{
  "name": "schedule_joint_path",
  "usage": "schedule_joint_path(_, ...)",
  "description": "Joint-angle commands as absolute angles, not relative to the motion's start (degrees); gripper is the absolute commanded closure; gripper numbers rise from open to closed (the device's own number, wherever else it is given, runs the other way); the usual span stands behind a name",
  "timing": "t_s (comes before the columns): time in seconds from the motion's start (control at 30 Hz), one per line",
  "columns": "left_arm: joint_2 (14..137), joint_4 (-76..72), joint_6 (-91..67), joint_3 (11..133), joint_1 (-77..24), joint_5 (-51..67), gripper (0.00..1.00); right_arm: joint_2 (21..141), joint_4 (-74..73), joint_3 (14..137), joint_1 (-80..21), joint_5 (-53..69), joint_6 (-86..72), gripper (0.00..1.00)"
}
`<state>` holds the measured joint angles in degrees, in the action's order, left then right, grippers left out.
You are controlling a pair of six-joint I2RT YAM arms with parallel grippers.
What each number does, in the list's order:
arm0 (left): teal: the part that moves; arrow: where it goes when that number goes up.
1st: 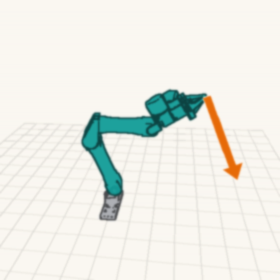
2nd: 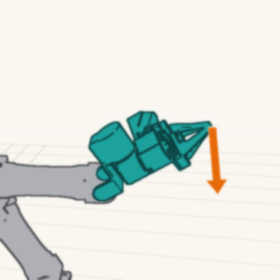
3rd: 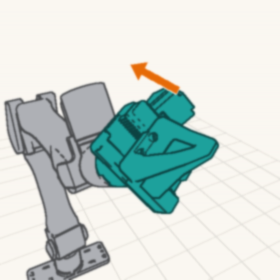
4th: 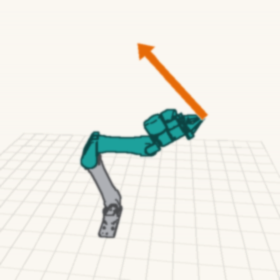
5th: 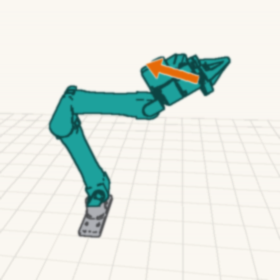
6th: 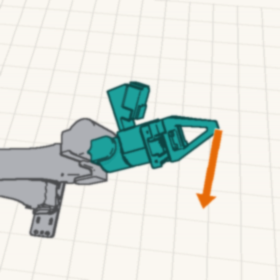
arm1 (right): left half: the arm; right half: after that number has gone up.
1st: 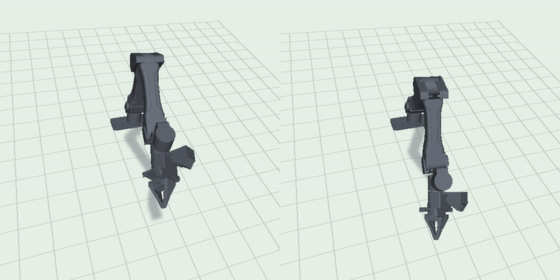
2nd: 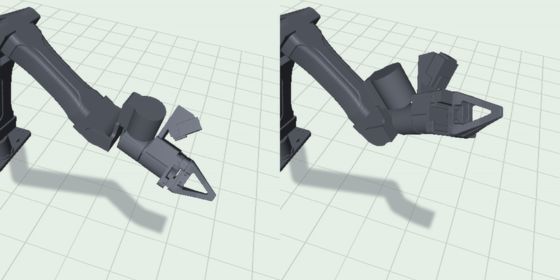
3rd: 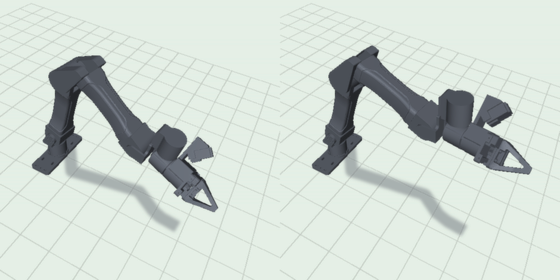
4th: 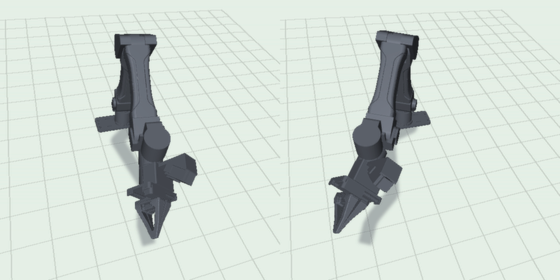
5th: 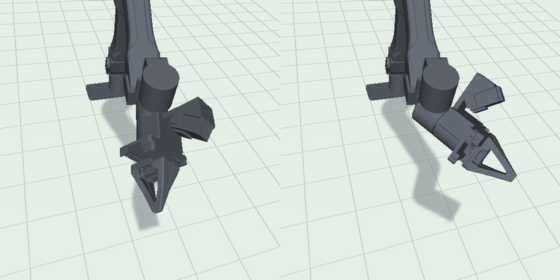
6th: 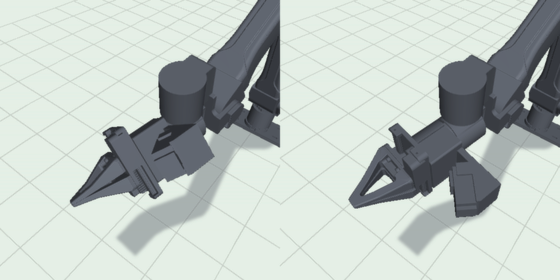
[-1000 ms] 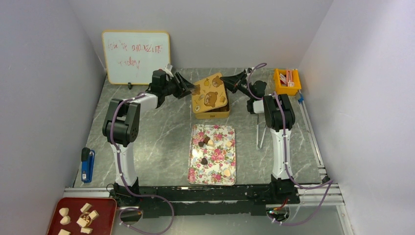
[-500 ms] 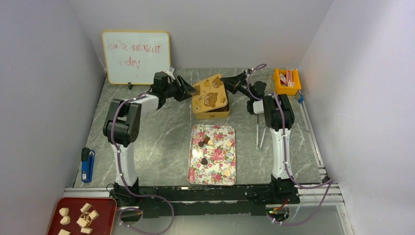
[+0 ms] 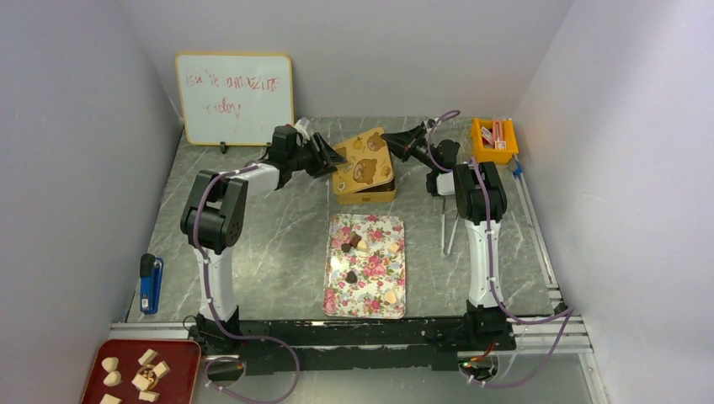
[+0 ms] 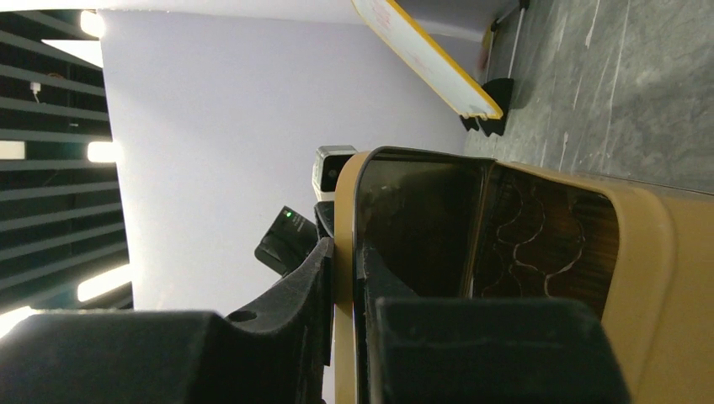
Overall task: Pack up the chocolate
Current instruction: Pick up the box lid from the packing box.
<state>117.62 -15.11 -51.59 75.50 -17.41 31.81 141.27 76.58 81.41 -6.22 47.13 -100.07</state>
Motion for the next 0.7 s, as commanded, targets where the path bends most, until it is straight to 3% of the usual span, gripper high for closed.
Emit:
schedule_joint_path(0.0,116.72,-13.85,-49.68,76.88,-18.19,32.52,0.4,140.63,78.59,83.15,-5.45,47.27,-97.87,1.0)
schedule_joint_path(0.67,112.61,-8.89,-45.89,75.78,-17.84,26.14,0.39,140.58,78.05,82.25,-4.12,48.34,-97.04,1.0)
